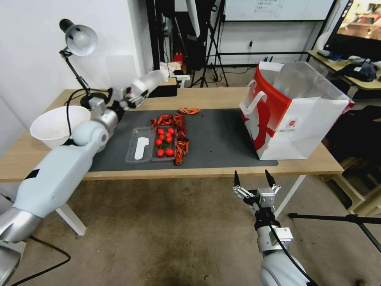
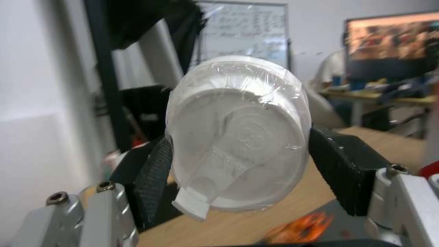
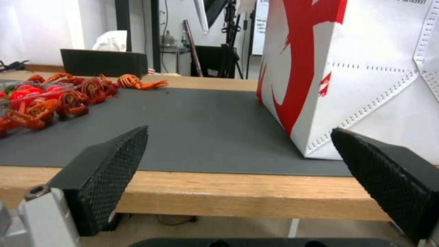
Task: Pick up the trash from the table and place it into the takeout bag.
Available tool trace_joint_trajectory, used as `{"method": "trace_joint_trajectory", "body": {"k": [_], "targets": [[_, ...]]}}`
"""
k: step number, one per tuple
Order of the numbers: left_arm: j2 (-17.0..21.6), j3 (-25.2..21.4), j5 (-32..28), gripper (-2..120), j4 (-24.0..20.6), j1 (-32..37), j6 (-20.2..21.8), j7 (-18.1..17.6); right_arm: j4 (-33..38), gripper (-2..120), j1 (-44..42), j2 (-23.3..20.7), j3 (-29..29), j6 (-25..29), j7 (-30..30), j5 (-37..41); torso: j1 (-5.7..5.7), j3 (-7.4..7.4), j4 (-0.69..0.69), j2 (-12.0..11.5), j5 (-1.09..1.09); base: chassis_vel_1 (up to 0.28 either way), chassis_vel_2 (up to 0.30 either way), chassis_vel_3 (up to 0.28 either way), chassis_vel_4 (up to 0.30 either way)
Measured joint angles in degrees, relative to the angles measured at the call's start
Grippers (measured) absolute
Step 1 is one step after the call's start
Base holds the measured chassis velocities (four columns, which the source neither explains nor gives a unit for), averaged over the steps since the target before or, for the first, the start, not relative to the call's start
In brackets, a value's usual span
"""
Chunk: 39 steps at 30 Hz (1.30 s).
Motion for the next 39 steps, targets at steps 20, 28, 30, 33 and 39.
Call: {"method": "trace_joint_trajectory", "body": {"k": [20, 28, 30, 33, 39], "targets": [[-12.62, 17.50, -4.05, 70, 0.24, -19.44, 1.24, -1.28, 0.14, 100, -0.11, 0.55, 0.90, -0.28, 0.08, -0.16, 0.00, 0.00, 0.01, -0.01, 0.00, 0.000, 0.000, 0.000, 0.000], [-17.17, 21.57, -4.46, 70, 0.46, -21.97, 1.57, -1.95, 0.15, 100, -0.08, 0.70, 1.12, -0.40, 0.11, -0.16, 0.00, 0.00, 0.02, -0.02, 0.00, 0.000, 0.000, 0.000, 0.000], [-18.04, 22.19, -4.45, 70, 0.66, -22.45, 1.60, -1.96, 0.15, 100, -0.06, 0.71, 1.15, -0.41, 0.11, -0.16, 0.00, 0.00, 0.02, -0.02, 0.00, 0.000, 0.000, 0.000, 0.000], [-20.40, 23.95, -4.64, 70, 1.05, -23.53, 1.86, -2.13, 0.09, 100, 0.12, 0.77, 1.18, -0.44, 0.13, -0.15, 0.00, 0.00, 0.01, -0.02, 0.00, 0.000, 0.000, 0.000, 0.000], [-23.54, 25.65, -4.93, 70, 1.79, -24.63, 1.96, -2.43, -0.01, 100, 0.22, 0.89, 1.22, -0.46, 0.16, -0.13, 0.00, 0.00, 0.03, -0.02, 0.00, 0.000, 0.000, 0.000, 0.000]]}}
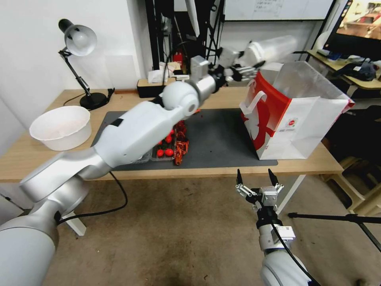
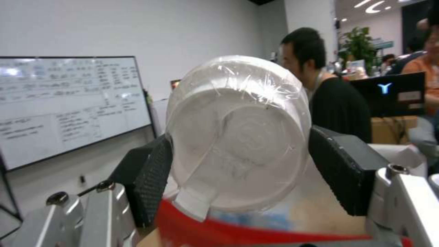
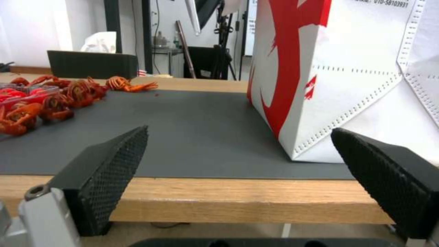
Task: Pick up the trash from the table and place it into the takeout bag.
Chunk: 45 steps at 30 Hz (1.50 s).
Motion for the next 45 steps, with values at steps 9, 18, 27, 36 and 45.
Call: {"method": "trace_joint_trajectory", "body": {"k": [9, 18, 27, 36, 45], "targets": [[-4.89, 3.47, -0.35, 69, 2.50, -1.47, 0.22, -0.41, -0.04, 100, 0.05, 0.33, 0.27, 0.00, 0.06, 0.07, 0.00, 0.00, -0.01, 0.00, 0.00, 0.000, 0.000, 0.000, 0.000], [-5.43, 5.20, -0.24, 74, 3.33, -0.72, 0.25, -1.40, -0.05, 100, 0.05, 0.54, 0.35, 0.00, 0.06, 0.07, 0.00, 0.00, 0.00, 0.01, -0.02, 0.000, 0.000, 0.000, 0.000], [-5.62, 5.04, -0.24, 99, 2.70, -0.53, 0.29, -2.49, -0.07, 100, 0.17, 0.71, 0.16, 0.00, 0.05, 0.07, 0.00, 0.00, 0.00, 0.01, -0.01, 0.000, 0.000, 0.000, 0.000], [-5.39, 0.11, -0.45, 100, 2.19, 0.02, 0.39, -4.82, 0.15, 100, -0.05, 0.67, 0.15, 0.00, 0.03, 0.00, 0.00, 0.00, -0.02, 0.01, -0.01, 0.000, 0.000, 0.000, 0.000], [2.87, -7.55, -0.81, 100, -0.93, 3.83, 0.63, -5.88, 0.34, 100, -0.09, 0.47, 0.04, -0.07, 0.00, -0.01, 0.00, 0.00, 0.00, 0.01, -0.03, 0.000, 0.000, 0.000, 0.000]]}}
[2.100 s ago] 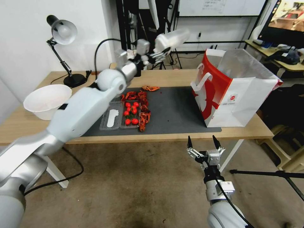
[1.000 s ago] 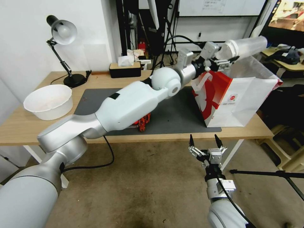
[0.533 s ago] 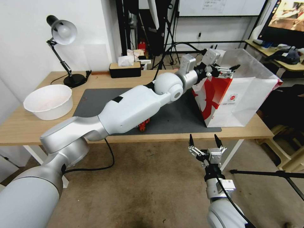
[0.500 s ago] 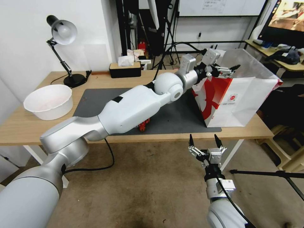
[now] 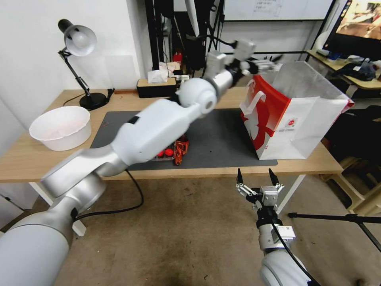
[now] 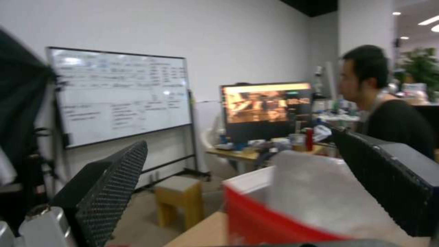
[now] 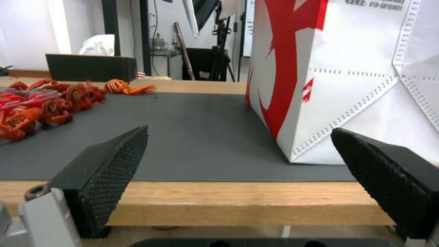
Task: Pick up the trash from the table and place it into the takeout bag.
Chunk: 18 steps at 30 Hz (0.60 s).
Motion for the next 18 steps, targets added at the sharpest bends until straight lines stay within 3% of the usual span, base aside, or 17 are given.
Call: {"method": "trace_joint_trajectory", "body": {"k": [10, 13, 18], "targets": [[9.30, -9.59, 3.42, 100, -4.91, 8.29, 0.83, -0.26, 0.31, 100, -0.53, -0.10, -0.10, -0.02, -0.07, -0.11, 0.00, 0.00, 0.01, 0.00, 0.00, 0.000, 0.000, 0.000, 0.000], [13.56, -13.80, 4.87, 100, -9.11, 14.34, 1.30, -0.68, 0.55, 100, -0.69, -0.18, -0.10, -0.02, -0.09, -0.12, 0.00, 0.00, -0.01, 0.00, 0.00, 0.000, 0.000, 0.000, 0.000], [15.83, -17.39, 6.51, 100, -11.89, 18.79, 1.62, -1.12, 0.71, 100, -0.81, -0.38, -0.07, -0.02, -0.11, -0.13, 0.00, 0.00, -0.01, 0.00, 0.01, 0.000, 0.000, 0.000, 0.000]]}}
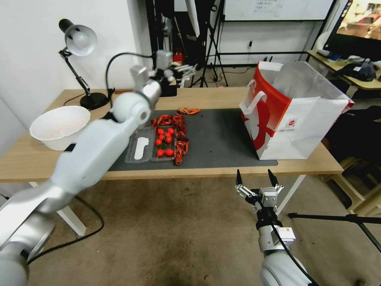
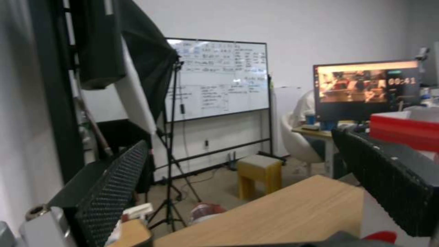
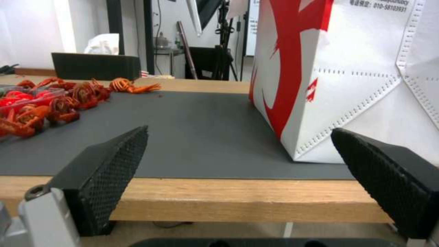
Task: Pick up the trash from the table and place it into the takeout bag.
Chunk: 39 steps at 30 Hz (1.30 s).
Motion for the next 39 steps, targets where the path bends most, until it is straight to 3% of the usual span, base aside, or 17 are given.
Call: {"method": "trace_joint_trajectory", "body": {"k": [6, 15, 33, 39], "targets": [[3.54, -7.40, 2.72, 100, -5.04, 8.51, 0.59, -0.68, 0.19, 100, -0.12, -0.16, -0.04, -0.07, 0.00, 0.00, 0.00, 0.00, 0.00, 0.00, -0.02, 0.000, 0.000, 0.000, 0.000], [8.11, -14.74, 5.51, 100, -10.55, 19.75, -1.00, -1.67, 0.19, 100, -0.20, 0.06, -0.24, -0.08, -0.06, -0.04, 0.00, 0.00, 0.00, 0.00, 0.00, 0.000, 0.000, 0.000, 0.000], [9.36, -23.31, 7.72, 100, -15.06, 31.10, -2.08, -1.82, -0.16, 100, -0.51, 0.40, -0.65, 0.15, -0.09, -0.69, 0.00, 0.00, 0.00, 0.00, 0.00, 0.000, 0.000, 0.000, 0.000], [8.60, -28.19, 8.98, 100, -16.65, 38.58, -3.32, -1.60, -0.47, 100, -0.37, 0.29, -0.96, 0.22, -0.08, -0.77, 0.00, 0.00, 0.01, 0.00, -0.01, 0.000, 0.000, 0.000, 0.000]]}}
